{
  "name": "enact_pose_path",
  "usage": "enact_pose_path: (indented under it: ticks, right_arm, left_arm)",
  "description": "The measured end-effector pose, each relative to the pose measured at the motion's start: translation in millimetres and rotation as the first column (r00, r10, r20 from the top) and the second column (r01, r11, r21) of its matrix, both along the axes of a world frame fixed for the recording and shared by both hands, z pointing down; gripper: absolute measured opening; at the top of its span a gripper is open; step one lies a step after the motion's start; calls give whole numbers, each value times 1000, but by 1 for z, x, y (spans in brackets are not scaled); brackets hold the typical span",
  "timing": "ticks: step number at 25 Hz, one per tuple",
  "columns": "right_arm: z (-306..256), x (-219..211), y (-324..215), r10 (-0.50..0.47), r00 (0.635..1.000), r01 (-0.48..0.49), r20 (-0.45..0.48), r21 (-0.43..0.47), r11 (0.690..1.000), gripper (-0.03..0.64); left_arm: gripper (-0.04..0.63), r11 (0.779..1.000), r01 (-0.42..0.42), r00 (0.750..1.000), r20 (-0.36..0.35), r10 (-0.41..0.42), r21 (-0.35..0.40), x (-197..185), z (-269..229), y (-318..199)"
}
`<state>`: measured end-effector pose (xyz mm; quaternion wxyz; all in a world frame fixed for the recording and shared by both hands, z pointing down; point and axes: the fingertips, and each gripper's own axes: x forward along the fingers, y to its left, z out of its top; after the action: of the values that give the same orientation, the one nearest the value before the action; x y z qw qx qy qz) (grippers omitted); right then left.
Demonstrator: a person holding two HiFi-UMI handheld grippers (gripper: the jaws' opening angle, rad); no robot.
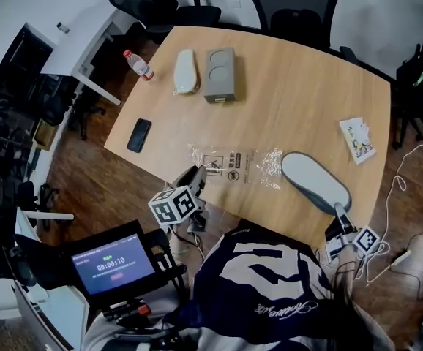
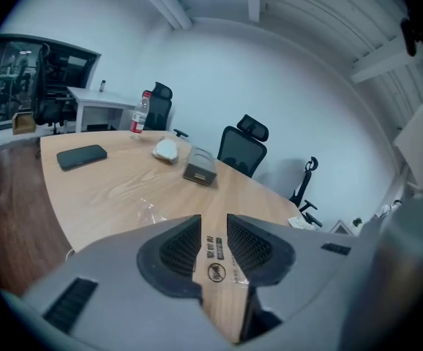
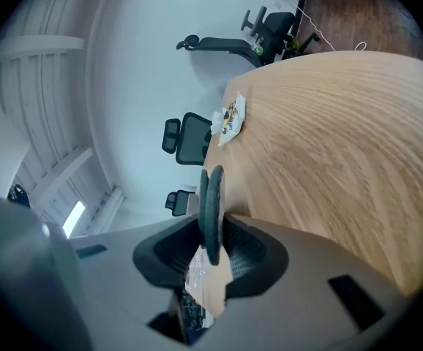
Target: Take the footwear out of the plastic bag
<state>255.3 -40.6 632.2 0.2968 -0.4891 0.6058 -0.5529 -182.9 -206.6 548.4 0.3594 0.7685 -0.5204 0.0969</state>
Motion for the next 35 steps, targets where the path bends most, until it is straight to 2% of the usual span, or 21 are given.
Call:
enact_pose_path:
  ticks: [3, 8, 10, 13, 16, 21, 24, 28, 31, 33, 35]
  right_arm:
    - [3, -3, 6, 19, 999, -19, -29, -4, 1000, 97]
    - [6, -7, 16, 28, 989, -32, -148, -25, 999, 108]
    - [12, -6, 25, 23, 973, -46, -231, -93, 995, 154]
    - [17, -12, 45, 17, 949, -102, -315, -255, 962, 225]
    - [8, -21, 54, -19, 929, -92, -369, -281, 955, 225]
    - [17, -17, 71, -183, 822, -12, -540, -337, 941, 255]
    - [22, -14, 82, -266, 767, 35, -583, -376, 926, 255]
    - [30, -6, 110, -401, 656, 103, -640, -450, 887, 255]
    - [30, -3, 126, -463, 592, 169, -660, -460, 872, 255]
    - [31, -1, 134, -513, 521, 215, -682, -476, 852, 253]
    - [32, 0, 143, -567, 431, 264, -702, -503, 823, 253]
  left_arm:
    - [101, 998, -67, 997, -44, 67, -7, 26, 3, 11]
    - [101, 983, -183, 979, -96, 181, -16, 61, 8, 32]
    - [101, 975, -221, 971, -100, 218, -17, 67, 9, 40]
    - [101, 968, -251, 964, -97, 248, -16, 70, 11, 50]
    - [101, 968, -250, 963, -107, 248, -9, 70, 7, 62]
    - [101, 974, -227, 968, -105, 226, -3, 72, 0, 88]
    - [101, 979, -204, 974, -96, 205, 16, 82, -7, 104]
    - [101, 987, -155, 982, -106, 159, 48, 101, -19, 136]
    - [101, 990, -131, 985, -102, 136, 55, 116, -24, 167]
    - [101, 991, -122, 987, -95, 128, 58, 127, -25, 189]
    - [101, 992, -112, 989, -92, 117, 57, 136, -25, 209]
